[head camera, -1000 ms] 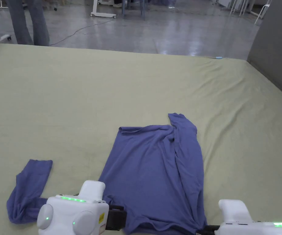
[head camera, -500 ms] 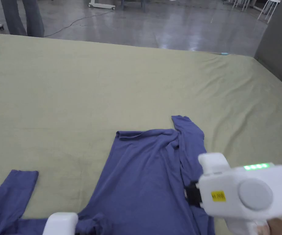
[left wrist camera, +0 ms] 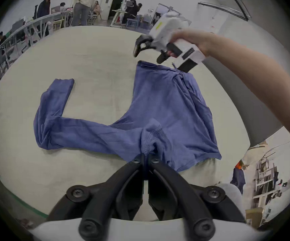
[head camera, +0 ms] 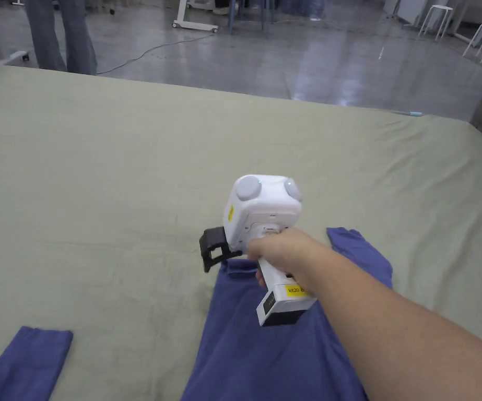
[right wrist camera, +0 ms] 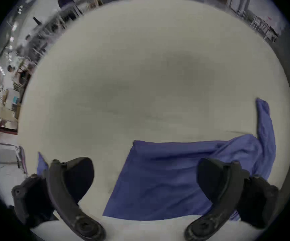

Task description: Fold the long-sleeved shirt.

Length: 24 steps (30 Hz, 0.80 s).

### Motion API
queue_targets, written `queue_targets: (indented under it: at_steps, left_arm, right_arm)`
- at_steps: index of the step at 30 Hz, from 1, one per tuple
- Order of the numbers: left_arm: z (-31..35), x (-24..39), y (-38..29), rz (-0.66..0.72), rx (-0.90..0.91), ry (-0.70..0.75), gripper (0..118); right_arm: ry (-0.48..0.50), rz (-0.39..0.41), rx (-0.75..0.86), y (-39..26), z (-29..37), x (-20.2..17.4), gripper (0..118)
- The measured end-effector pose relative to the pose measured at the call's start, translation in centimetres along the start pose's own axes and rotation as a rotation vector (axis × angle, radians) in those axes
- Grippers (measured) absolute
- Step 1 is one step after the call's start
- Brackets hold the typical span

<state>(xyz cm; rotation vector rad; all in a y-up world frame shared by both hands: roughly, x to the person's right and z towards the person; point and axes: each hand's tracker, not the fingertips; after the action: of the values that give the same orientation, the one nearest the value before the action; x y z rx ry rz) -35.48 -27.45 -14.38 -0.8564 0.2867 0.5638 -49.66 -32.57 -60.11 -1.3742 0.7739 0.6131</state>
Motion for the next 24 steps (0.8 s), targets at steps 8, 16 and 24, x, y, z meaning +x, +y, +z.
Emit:
queue_targets:
  at_steps: [8,16,24]
  left_arm:
    - [0.7,-1.4,0.0,0.010,-0.006,-0.007,0]
    - [8.4,-2.5,4.6,-0.042,0.146,0.011,0]
    - [19.0,-1.5,13.7,-0.287,0.337,0.081,0]
  right_arm:
    - [-0.003,0.026,0.160,-4.2,3.7,0.4,0]
    - [0.064,0.021,0.423,-15.2,21.9,6.9,0]
    - [0.083,-0.026,0.706,-30.5,41.7,11.1,0]
